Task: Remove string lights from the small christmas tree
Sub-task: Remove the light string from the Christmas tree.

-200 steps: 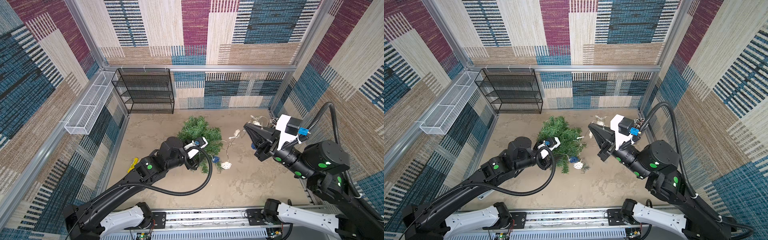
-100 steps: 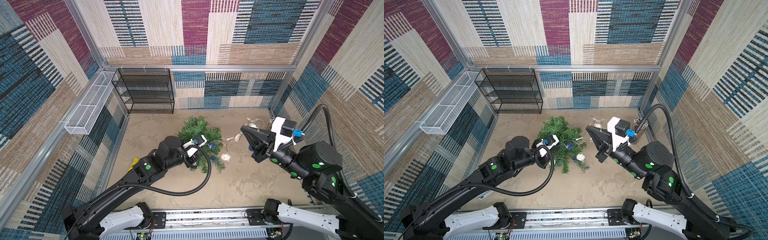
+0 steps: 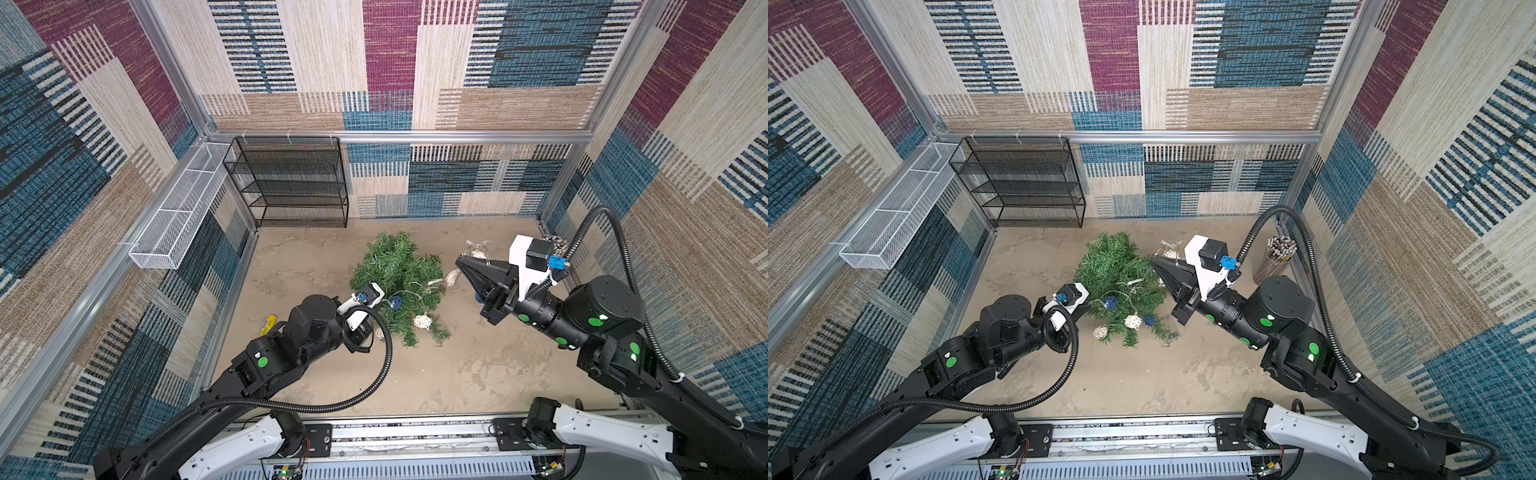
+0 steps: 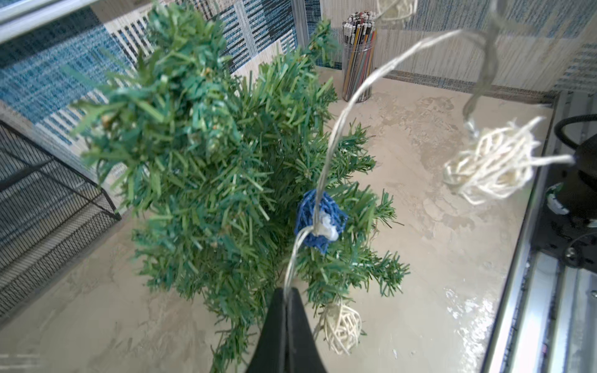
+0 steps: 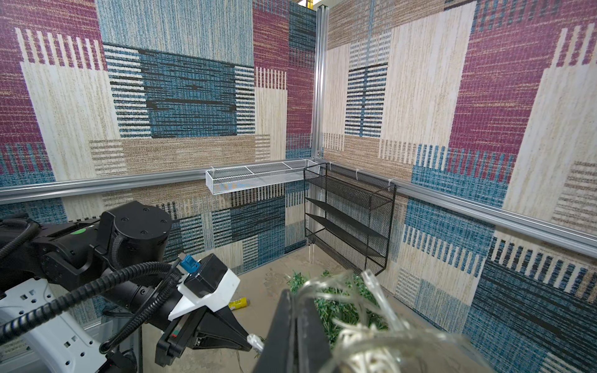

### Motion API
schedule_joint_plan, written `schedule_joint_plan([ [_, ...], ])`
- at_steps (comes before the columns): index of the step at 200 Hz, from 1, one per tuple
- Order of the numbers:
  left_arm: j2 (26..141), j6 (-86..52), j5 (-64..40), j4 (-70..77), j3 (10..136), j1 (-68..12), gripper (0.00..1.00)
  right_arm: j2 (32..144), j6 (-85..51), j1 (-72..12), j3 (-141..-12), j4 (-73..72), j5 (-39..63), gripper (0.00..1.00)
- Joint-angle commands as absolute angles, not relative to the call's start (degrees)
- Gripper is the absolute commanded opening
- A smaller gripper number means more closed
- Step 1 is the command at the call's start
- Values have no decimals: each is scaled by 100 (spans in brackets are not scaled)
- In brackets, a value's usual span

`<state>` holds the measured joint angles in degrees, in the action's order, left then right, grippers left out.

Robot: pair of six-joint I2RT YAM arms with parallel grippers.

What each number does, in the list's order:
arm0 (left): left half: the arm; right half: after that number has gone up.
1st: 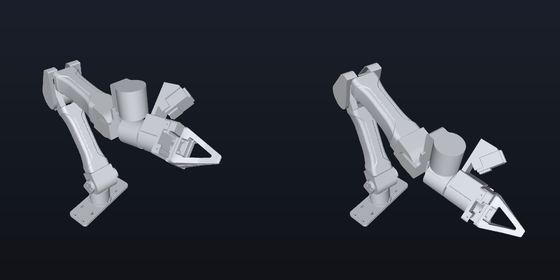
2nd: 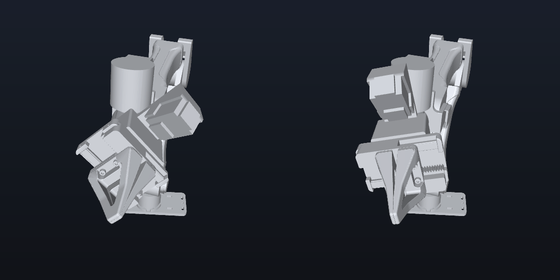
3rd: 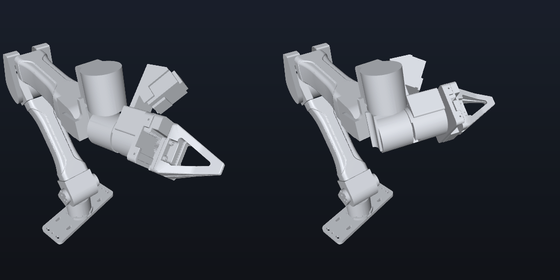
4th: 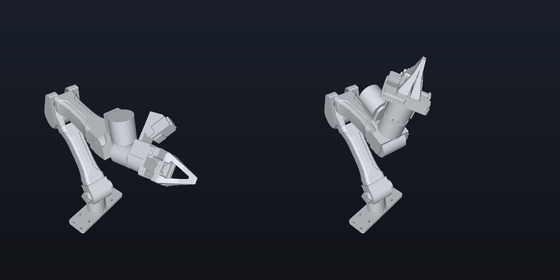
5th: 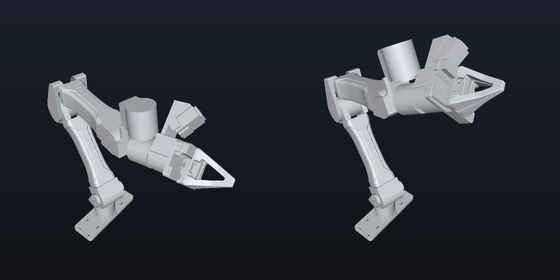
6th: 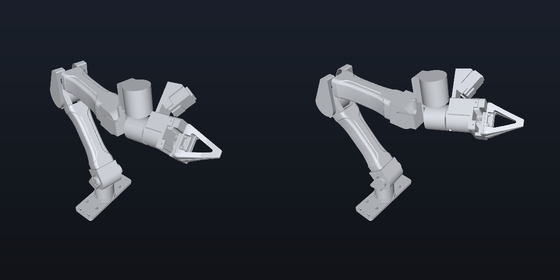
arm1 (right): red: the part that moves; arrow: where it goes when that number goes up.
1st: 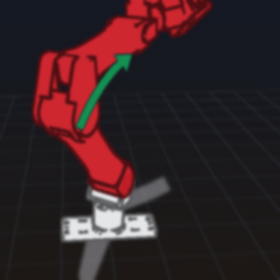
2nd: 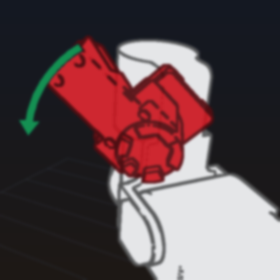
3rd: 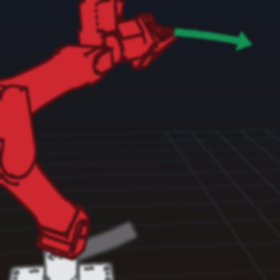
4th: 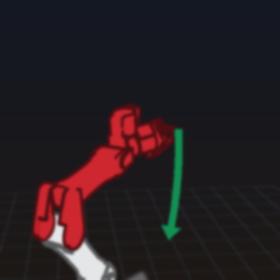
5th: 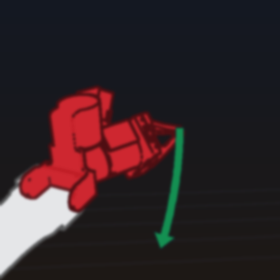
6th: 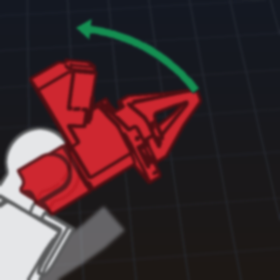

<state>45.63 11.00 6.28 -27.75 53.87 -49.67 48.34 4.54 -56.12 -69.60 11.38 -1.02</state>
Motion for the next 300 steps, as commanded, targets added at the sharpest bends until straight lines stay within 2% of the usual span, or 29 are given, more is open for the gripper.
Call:
schedule_joint_plan([
  [1,4429,872,887,-3066,5305,-4975,0,4873,380,-5613,-6926,835,39,0],
  [29,4267,694,746,-3268,5272,-4975,0,4876,378,-5609,-6903,830,66,0],
  [106,4458,105,-1090,-3267,6139,-5262,0,4457,430,-5608,-6764,835,-119,0],
  [165,5549,403,-1011,-3022,6974,-6003,0,4154,478,-5515,-6681,1185,-686,0],
  [241,7153,475,-1090,-1749,7800,-6187,0,4193,166,-5146,-6777,2097,-2672,0],
  [300,8394,978,-939,-1761,9223,-6209,0,4235,-41,-4120,-6753,2364,-2547,0],
])
